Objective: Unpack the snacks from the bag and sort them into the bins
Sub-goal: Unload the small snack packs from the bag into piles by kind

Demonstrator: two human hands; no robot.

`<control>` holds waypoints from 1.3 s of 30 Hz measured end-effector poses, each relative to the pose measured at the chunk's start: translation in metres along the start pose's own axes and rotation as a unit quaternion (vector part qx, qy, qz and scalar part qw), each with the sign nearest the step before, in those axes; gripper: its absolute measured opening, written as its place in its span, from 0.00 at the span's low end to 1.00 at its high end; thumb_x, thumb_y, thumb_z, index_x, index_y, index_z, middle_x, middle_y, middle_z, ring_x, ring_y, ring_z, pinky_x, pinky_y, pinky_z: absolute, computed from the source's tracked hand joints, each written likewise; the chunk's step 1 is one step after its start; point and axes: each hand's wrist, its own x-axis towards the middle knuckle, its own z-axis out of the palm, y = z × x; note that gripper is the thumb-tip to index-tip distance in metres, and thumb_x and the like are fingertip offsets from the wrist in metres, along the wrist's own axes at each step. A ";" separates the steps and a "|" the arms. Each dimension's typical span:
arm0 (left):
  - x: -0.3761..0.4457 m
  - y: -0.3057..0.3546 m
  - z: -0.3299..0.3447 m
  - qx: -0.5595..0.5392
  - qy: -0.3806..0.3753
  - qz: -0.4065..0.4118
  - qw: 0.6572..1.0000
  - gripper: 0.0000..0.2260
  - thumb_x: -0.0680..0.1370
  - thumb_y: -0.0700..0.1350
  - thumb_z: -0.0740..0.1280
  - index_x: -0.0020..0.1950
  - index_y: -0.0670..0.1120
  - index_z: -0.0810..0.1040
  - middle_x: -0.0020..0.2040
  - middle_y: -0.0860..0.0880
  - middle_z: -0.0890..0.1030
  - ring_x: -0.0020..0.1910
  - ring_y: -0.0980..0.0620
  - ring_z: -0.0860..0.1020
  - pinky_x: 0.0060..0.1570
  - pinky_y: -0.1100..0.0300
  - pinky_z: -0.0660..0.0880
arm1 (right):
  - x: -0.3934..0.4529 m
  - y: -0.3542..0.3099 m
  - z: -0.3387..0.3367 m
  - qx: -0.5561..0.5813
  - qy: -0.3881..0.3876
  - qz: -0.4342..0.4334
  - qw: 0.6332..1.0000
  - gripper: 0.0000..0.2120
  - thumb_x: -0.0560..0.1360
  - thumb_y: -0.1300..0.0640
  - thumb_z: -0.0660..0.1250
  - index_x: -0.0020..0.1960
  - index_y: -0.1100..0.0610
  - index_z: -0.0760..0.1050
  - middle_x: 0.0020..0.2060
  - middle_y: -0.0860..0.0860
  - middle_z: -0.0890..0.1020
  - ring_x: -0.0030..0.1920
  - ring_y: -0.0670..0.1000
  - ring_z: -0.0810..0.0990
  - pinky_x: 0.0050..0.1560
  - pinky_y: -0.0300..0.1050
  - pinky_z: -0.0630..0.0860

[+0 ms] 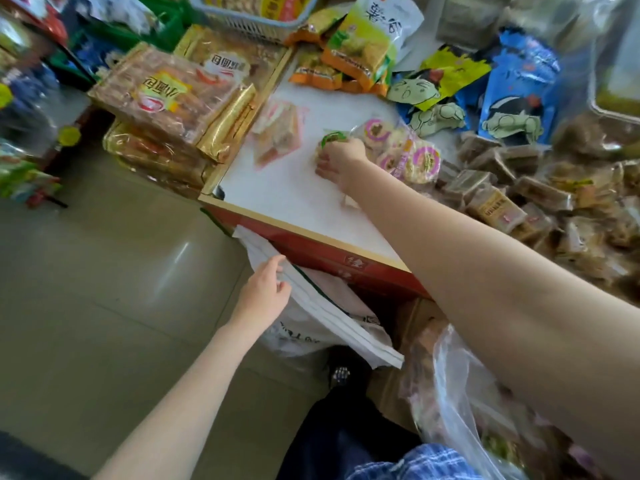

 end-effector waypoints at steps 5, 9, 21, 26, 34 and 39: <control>0.007 0.013 0.010 0.005 -0.032 0.024 0.999 0.22 0.80 0.40 0.59 0.74 0.45 0.60 0.67 0.47 0.71 0.53 0.53 0.74 0.53 0.59 0.71 | -0.015 0.018 -0.051 -0.040 -0.042 0.051 0.997 0.05 0.77 0.67 0.59 0.53 0.64 0.69 0.41 0.57 0.73 0.37 0.53 0.74 0.40 0.45 0.79; 0.012 0.037 0.025 0.025 -0.064 0.051 0.996 0.21 0.80 0.40 0.57 0.73 0.46 0.60 0.66 0.47 0.71 0.57 0.50 0.74 0.55 0.54 0.73 | -0.043 0.014 -0.117 -0.055 -0.053 0.022 0.997 0.09 0.78 0.68 0.58 0.58 0.64 0.70 0.45 0.59 0.76 0.41 0.54 0.77 0.47 0.47 0.79; -0.044 0.157 0.150 0.104 -0.217 0.242 0.940 0.20 0.79 0.44 0.61 0.70 0.57 0.68 0.74 0.50 0.61 0.72 0.46 0.57 0.69 0.50 0.58 | -0.203 0.120 -0.372 -0.170 -0.033 0.053 0.983 0.06 0.78 0.65 0.61 0.51 0.61 0.76 0.45 0.57 0.83 0.43 0.52 0.81 0.46 0.41 0.78; -0.065 0.179 0.192 0.224 -0.277 0.235 0.904 0.23 0.79 0.46 0.60 0.73 0.61 0.61 0.78 0.53 0.44 0.75 0.44 0.43 0.70 0.44 0.56 | -0.210 0.244 -0.423 -0.381 0.033 0.109 0.918 0.15 0.76 0.61 0.65 0.62 0.62 0.74 0.59 0.59 0.78 0.57 0.58 0.77 0.56 0.45 0.71; -0.058 0.180 0.208 0.290 -0.232 0.192 0.908 0.27 0.79 0.46 0.61 0.75 0.59 0.54 0.78 0.52 0.44 0.75 0.43 0.44 0.69 0.46 0.58 | -0.142 0.316 -0.402 -0.437 0.122 0.077 0.888 0.44 0.72 0.54 0.71 0.77 0.58 0.46 0.74 0.58 0.56 0.70 0.60 0.62 0.66 0.51 0.62; -0.059 0.165 0.207 0.294 -0.218 0.174 0.914 0.26 0.78 0.44 0.61 0.75 0.56 0.58 0.78 0.51 0.49 0.74 0.43 0.48 0.70 0.49 0.56 | -0.133 0.328 -0.390 -0.479 0.080 0.079 0.871 0.37 0.72 0.55 0.69 0.75 0.49 0.53 0.71 0.61 0.56 0.67 0.65 0.66 0.60 0.56 0.71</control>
